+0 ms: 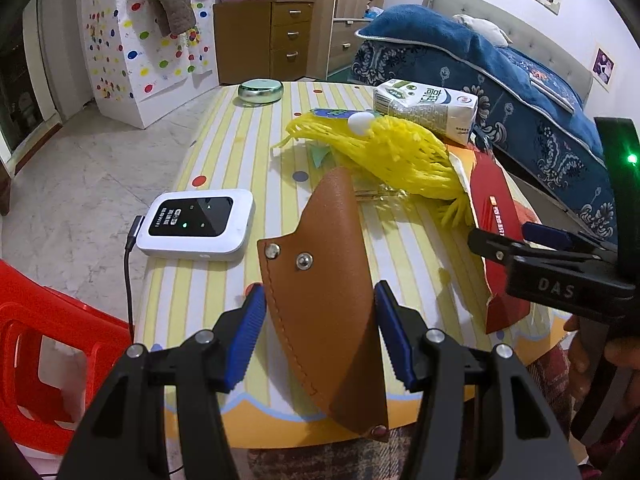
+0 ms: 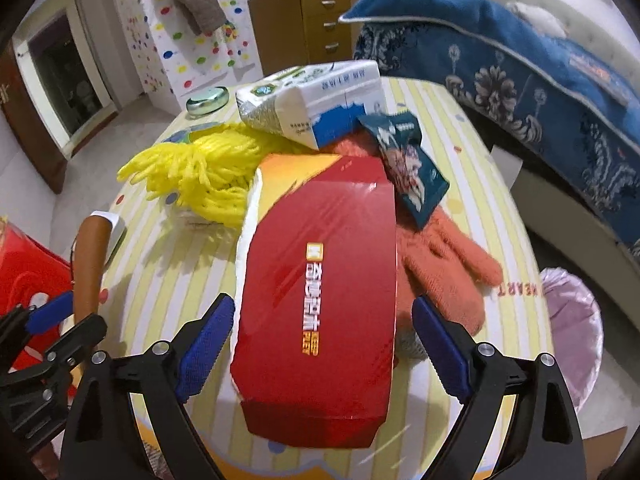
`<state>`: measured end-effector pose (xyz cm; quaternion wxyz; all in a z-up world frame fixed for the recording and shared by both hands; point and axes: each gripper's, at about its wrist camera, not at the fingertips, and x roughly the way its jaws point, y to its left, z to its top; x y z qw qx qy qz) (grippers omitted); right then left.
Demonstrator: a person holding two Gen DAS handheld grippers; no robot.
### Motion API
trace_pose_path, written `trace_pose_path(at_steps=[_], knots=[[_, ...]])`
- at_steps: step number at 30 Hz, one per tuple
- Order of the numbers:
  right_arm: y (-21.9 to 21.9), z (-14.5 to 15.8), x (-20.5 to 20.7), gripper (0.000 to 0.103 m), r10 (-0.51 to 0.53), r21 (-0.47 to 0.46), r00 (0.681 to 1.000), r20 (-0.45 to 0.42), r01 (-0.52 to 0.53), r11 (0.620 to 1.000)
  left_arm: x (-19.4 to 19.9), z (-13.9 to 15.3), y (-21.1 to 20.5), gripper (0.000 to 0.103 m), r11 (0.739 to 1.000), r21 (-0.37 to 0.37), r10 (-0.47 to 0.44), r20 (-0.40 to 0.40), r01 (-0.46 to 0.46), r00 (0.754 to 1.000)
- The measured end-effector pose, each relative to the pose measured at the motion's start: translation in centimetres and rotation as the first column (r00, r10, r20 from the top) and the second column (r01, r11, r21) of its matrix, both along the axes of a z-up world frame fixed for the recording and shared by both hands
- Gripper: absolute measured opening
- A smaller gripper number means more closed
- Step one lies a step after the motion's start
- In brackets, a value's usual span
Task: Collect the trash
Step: 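Grasp the red KEEP FLEY box with the right tool while the left holds the sheath, then carry sheath and red box to the pink bin and open both tools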
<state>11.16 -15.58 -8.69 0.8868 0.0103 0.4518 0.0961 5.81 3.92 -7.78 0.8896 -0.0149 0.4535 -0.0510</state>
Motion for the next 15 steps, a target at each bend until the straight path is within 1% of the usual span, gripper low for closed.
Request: trace_pose_path(at_steps=[2,3,4,8,12,15], knots=[[-0.1,-0.1,-0.3,0.087,0.013,-0.005,1.0,0.004,-0.013,1.0,0.0,-0.1,0.0,0.054,1.0,0.002,0.0,0.0,0.0,1.0],[-0.1,-0.1,-0.4,0.08,0.018,-0.009,1.0,0.001,-0.018,1.0,0.0,-0.1,-0.1,0.054,1.0,0.001,-0.001,-0.001,0.001,1.0],[-0.1,-0.3,-0.4,0.077,0.02,-0.015,1.0,-0.005,-0.02,1.0,0.0,-0.2,-0.2,0.054,1.0,0.0,-0.003,-0.003,0.003,1.0],[0.1,0.1,-0.9,0.076,0.03,-0.008,0.999,0.013,-0.03,1.0,-0.3,-0.3,-0.5,0.054,1.0,0.001,-0.009,-0.009,0.009,1.0],[-0.3,2.3,-2.8,0.075,0.048,0.027,0.996,0.081,-0.05,0.998,-0.8,0.3,-0.8,0.054,1.0,0.008,-0.017,0.004,0.017,1.0],[-1.0,3.8,-4.0,0.075,0.047,0.048,0.993,0.113,-0.052,0.997,-1.3,1.5,-1.2,0.054,0.999,0.014,-0.035,0.042,0.034,0.999]])
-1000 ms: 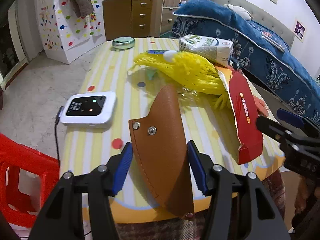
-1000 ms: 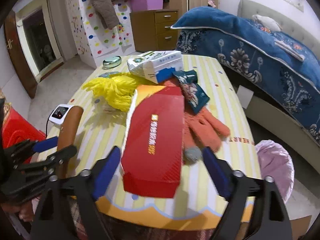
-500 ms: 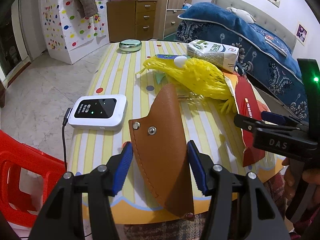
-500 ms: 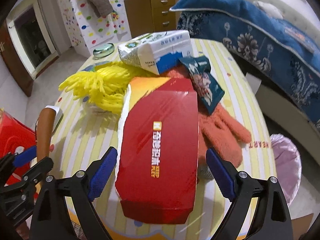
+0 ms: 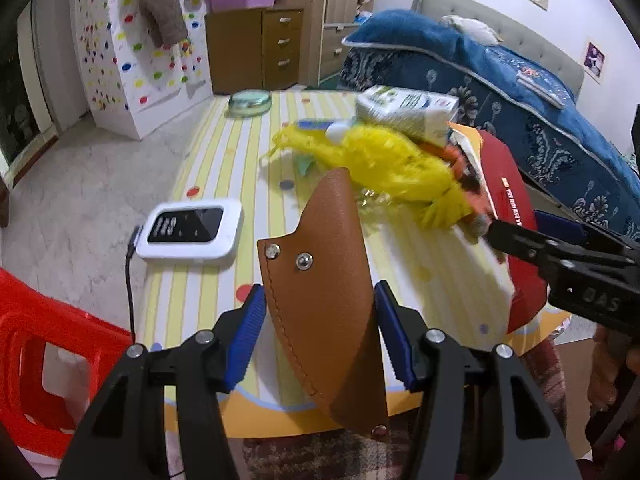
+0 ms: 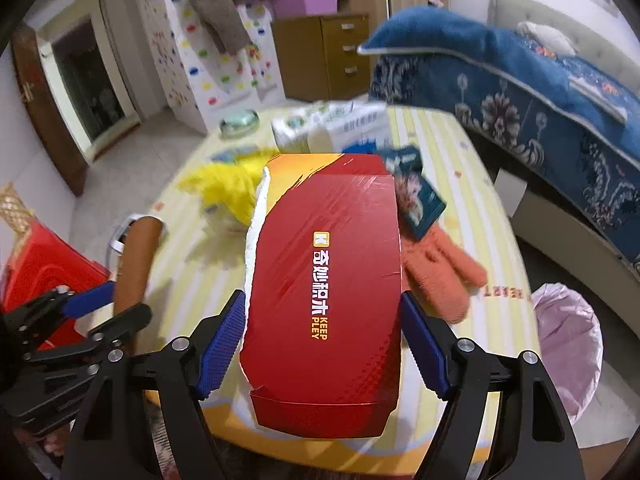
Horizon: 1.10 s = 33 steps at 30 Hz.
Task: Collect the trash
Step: 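Carry sheath and red box to the pink bin and open both tools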
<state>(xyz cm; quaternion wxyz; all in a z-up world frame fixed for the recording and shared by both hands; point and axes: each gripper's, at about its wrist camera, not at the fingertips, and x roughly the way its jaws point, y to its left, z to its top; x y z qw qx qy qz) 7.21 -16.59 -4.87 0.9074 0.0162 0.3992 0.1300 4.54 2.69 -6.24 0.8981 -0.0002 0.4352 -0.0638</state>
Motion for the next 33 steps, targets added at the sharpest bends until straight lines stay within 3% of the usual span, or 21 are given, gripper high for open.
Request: trace_pose_path(at_steps=[5,16,26,33], knots=[[-2.1,1.4,-1.5,0.076,-0.035,0.021,0.999,0.017,0.035,0.999,-0.7,1.7,-1.7,0.054,0.998,-0.014,-0.055,0.058,0.056,0.997],[-8.3,1.7,-4.5,0.076,-0.182,0.032,0.983,0.028,0.181,0.983,-0.1,2.4,-8.1,0.054,0.979,-0.004,-0.204,0.081,0.205,0.976],[-16.0,1.7,-6.6,0.076,-0.351,0.029,0.935,0.046,0.35,0.936,0.6,2.0,-17.1,0.054,0.922,-0.001,-0.386,0.08,0.387,0.919],[-21.7,0.5,-7.4,0.076,-0.478,-0.009,0.878,0.028,0.478,0.878,1.6,1.1,-23.8,0.054,0.87,0.008,-0.492,0.071,0.493,0.867]])
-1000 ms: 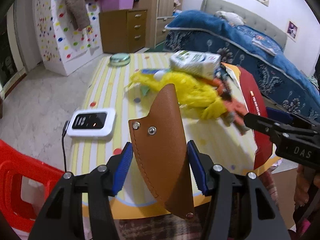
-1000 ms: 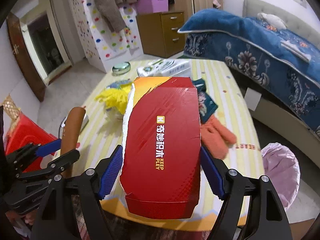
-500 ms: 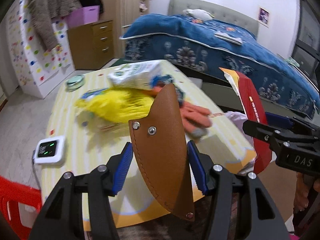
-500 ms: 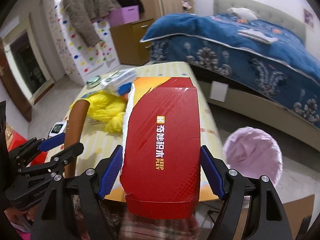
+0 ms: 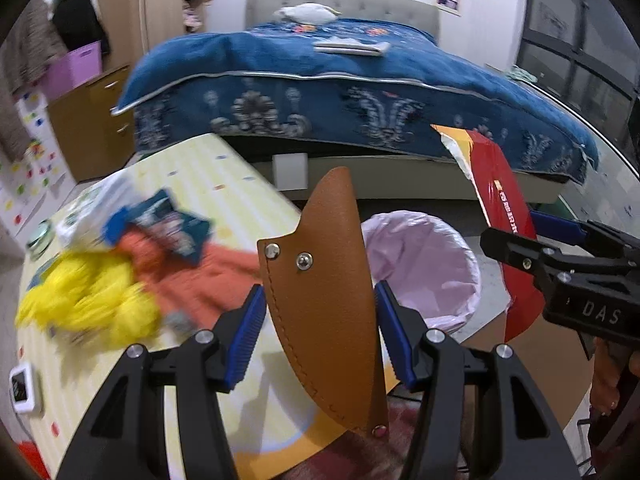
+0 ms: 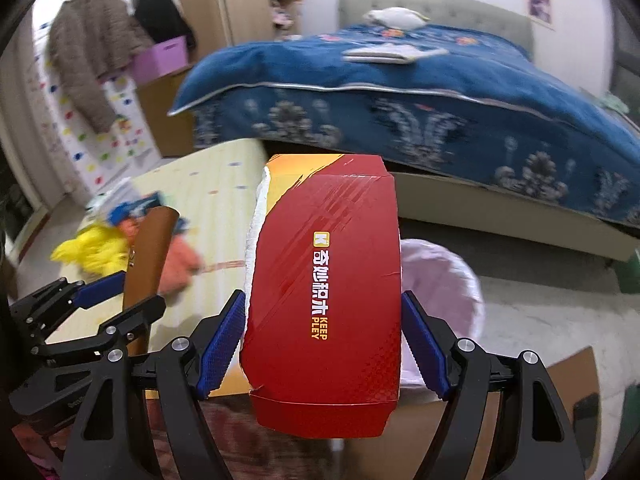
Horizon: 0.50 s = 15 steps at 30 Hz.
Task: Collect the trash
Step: 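Carry sheath and red box to the pink bin and open both tools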
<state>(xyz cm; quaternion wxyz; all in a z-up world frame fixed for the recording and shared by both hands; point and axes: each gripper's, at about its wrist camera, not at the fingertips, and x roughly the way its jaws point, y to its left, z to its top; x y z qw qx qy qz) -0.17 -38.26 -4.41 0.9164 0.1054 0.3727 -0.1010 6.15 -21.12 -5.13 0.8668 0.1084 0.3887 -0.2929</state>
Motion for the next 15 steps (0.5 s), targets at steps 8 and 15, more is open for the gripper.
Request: trace_pose_path(at_steps=[8,15], knots=[[-4.7,-1.6,0.4,0.076,-0.082,-0.024,0.996,-0.031,0.081,0.996,1.5,-0.5,-6.5,0.054,0.995,-0.01,-0.103,0.004,0.103,0.995],[-9.1,-3.0,1.6,0.076,-0.139,0.006,0.989,-0.048,0.14,0.99,3.9,-2.0,-11.0,0.055,0.989,0.018,-0.144,-0.011,0.144,0.99]])
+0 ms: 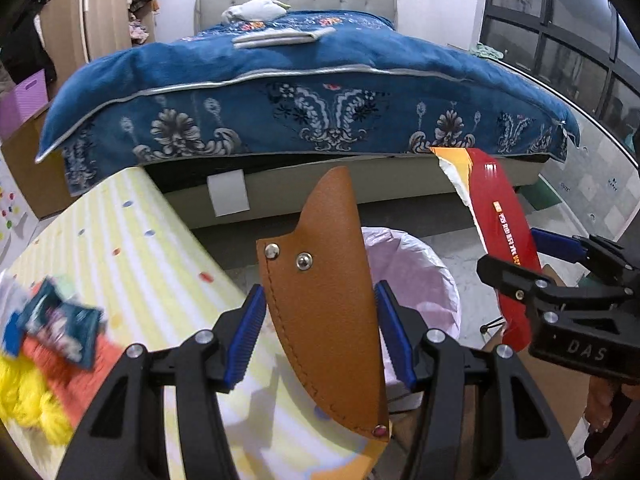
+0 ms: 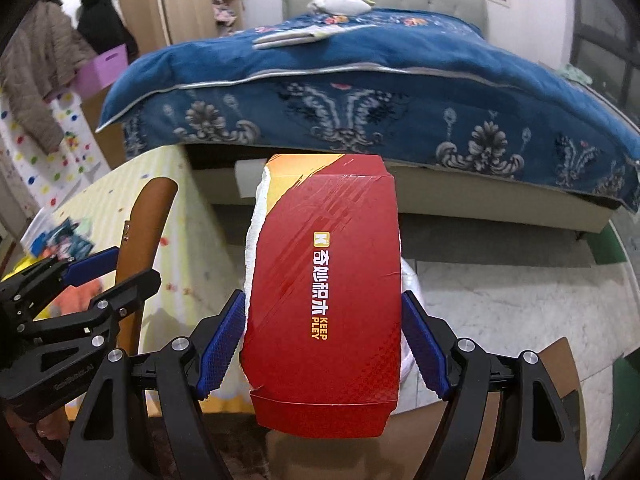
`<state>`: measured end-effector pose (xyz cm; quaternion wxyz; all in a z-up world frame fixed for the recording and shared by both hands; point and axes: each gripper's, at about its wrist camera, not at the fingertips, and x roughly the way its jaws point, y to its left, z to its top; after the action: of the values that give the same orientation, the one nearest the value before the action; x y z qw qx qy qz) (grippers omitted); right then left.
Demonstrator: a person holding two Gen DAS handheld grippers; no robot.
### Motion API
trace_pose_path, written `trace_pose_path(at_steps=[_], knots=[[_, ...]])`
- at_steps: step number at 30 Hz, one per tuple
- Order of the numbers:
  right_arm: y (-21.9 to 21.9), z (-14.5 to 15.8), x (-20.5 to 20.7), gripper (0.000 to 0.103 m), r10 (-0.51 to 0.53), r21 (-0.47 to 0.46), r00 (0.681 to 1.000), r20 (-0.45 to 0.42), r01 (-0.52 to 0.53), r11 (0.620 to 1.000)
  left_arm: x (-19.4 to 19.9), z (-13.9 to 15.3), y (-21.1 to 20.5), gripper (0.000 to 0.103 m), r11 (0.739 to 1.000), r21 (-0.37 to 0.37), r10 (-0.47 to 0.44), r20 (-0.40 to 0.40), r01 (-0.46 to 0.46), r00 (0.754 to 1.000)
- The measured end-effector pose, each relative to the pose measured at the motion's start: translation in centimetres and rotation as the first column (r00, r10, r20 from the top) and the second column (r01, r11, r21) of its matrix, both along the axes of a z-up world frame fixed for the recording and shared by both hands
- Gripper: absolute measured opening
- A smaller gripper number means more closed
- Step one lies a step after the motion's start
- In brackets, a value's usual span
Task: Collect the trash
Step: 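Carry sheath and red box to the pink bin and open both tools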
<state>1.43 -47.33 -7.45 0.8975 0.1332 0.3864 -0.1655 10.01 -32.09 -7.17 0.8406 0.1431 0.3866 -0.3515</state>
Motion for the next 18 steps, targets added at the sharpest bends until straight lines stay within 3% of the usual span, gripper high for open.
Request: trace_pose_path(at_steps=[10,12,18], knots=[[-4.5,-1.7,2.1,0.077,-0.03,0.101,0.999,0.024,0.028,0.994,2.1,-2.3,-5.1,0.057,0.996,0.005,-0.084,-0.04,0.084,0.996],[-5.4,-2.3,2.5,0.085,-0.046,0.131,0.999,0.022,0.043,0.99,2.2,-2.7,-5.6,0.073,0.996,0.005,-0.089,-0.048,0.09,0.995],[-5.7,-2.2,1.9,0.086,-0.079,0.159,0.996,0.032,0.073,0.985,2.4,-3.5,-4.3,0.076,0.998,0.041,-0.045,-0.061,0.047,0.997]])
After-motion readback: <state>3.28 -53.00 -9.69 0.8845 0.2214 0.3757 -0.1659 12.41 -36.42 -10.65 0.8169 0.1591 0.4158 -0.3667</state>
